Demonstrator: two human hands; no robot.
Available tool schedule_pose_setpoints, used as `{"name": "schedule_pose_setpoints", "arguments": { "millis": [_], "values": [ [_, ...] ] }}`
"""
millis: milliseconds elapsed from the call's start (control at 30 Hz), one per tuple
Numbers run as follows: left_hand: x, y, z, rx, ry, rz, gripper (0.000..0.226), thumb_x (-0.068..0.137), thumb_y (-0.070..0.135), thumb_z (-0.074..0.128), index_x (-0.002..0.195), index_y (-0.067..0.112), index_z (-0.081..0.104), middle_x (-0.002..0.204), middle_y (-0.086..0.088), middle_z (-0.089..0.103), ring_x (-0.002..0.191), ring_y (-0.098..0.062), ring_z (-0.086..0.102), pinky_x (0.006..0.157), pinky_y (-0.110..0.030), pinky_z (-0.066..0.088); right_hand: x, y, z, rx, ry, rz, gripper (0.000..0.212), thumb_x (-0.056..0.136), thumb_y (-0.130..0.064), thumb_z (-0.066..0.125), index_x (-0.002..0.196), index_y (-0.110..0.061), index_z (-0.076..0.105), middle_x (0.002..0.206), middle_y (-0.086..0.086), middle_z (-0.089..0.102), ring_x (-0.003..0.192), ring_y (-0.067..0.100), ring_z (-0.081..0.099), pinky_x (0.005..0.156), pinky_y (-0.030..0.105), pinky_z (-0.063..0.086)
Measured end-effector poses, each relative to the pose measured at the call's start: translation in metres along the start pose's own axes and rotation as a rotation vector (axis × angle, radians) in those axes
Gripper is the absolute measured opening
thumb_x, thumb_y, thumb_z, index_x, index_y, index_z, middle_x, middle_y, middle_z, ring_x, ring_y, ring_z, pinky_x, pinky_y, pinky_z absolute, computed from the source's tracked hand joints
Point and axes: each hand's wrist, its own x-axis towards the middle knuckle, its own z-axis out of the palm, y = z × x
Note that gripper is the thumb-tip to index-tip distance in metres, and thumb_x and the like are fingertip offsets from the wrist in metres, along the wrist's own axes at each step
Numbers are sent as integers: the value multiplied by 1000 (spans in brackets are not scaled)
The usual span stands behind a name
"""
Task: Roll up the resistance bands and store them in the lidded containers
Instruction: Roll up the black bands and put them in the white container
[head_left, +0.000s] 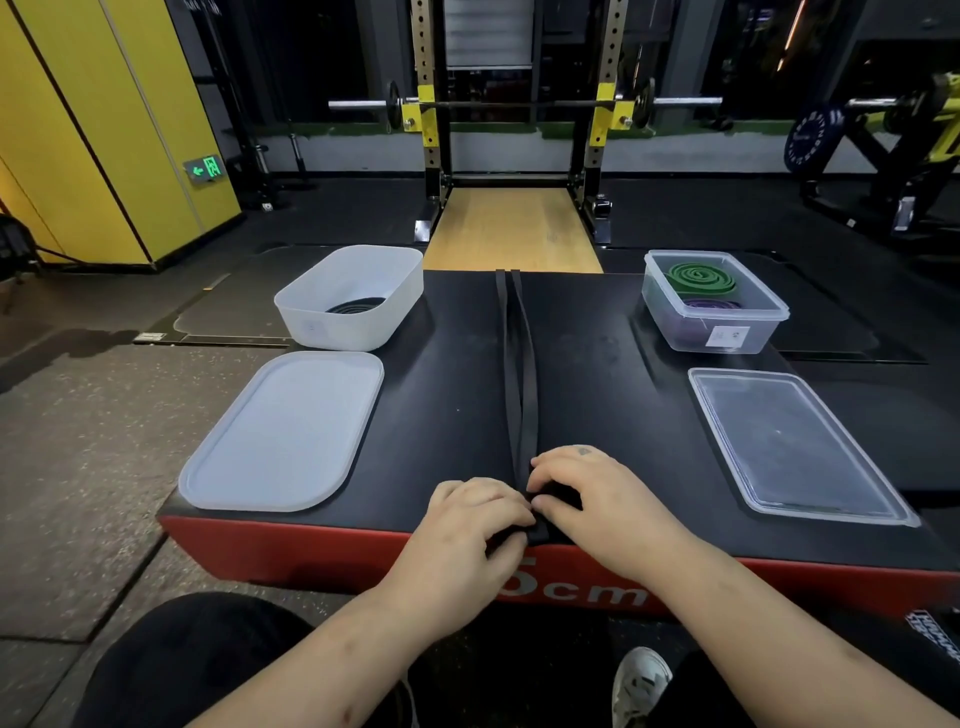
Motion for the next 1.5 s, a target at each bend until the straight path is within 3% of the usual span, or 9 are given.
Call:
{"name": "schedule_pose_setpoints", "arguments": {
  "millis": [233,433,600,733,867,1033,1333,1400,1500],
  "values": [
    [2,-2,3,33,-11,57,18,87,41,69,101,30,71,108,23,60,116,3,49,103,-31,34,-2,0,-5,-28,-71,-16,13,97,-34,65,108,-40,69,143,-22,53,140,-1,39,117,27,33],
    [6,-2,0,-40,-38,-10,11,92,38,66,95,32,74,105,25,61,120,-3,50,105,-34,34,-13,6,-6,20,-90,-29,14,94,-37,64,103,-47,69,140,-36,46,140,-9,35,119,27,33],
    [13,-5,1,-60,-86,-148,12,98,38,62,96,36,73,106,25,54,125,-4,40,108,-28,29,-17,6,-8,87,-89,-33,27,86,-61,60,106,-48,72,138,-37,50,138,-14,34,118,26,33],
    [18,-5,2,-67,-93,-183,13,99,37,60,95,35,72,101,25,58,119,0,42,105,-27,31,-14,6,-5,132,-59,23,11,95,-48,68,97,-43,78,128,-41,54,133,-15,38,116,27,35],
    [15,-3,1,-86,-14,-212,11,97,42,62,108,43,62,102,28,58,112,3,45,98,-18,35,-9,8,-3,123,-54,29,13,98,-41,66,98,-40,79,125,-40,54,128,-13,41,113,28,38],
    [18,-5,-1,9,-46,-31,7,99,38,58,103,36,64,100,23,61,109,1,53,99,-30,38,-4,6,0,95,-60,47,17,98,-43,63,84,-51,67,125,-37,53,128,-7,42,111,31,39],
    [21,-10,-3,47,-78,18,18,91,44,66,105,32,67,107,25,56,117,3,44,105,-25,34,-9,2,2,60,-35,50,11,97,-50,61,87,-54,61,127,-34,53,128,-4,44,110,34,42],
    [20,-11,-2,34,-74,8,19,92,45,66,106,32,69,108,24,55,119,3,43,106,-25,33,-11,1,0,64,-4,43,3,95,-48,64,93,-50,63,120,-32,57,120,-6,49,103,28,45],
    [22,-11,-1,34,-84,9,20,93,43,65,107,28,71,109,22,55,120,1,43,106,-27,32,-14,-4,-5,121,56,57,17,91,-40,72,100,-49,61,106,-28,63,106,-8,56,87,16,45]
  ]
}}
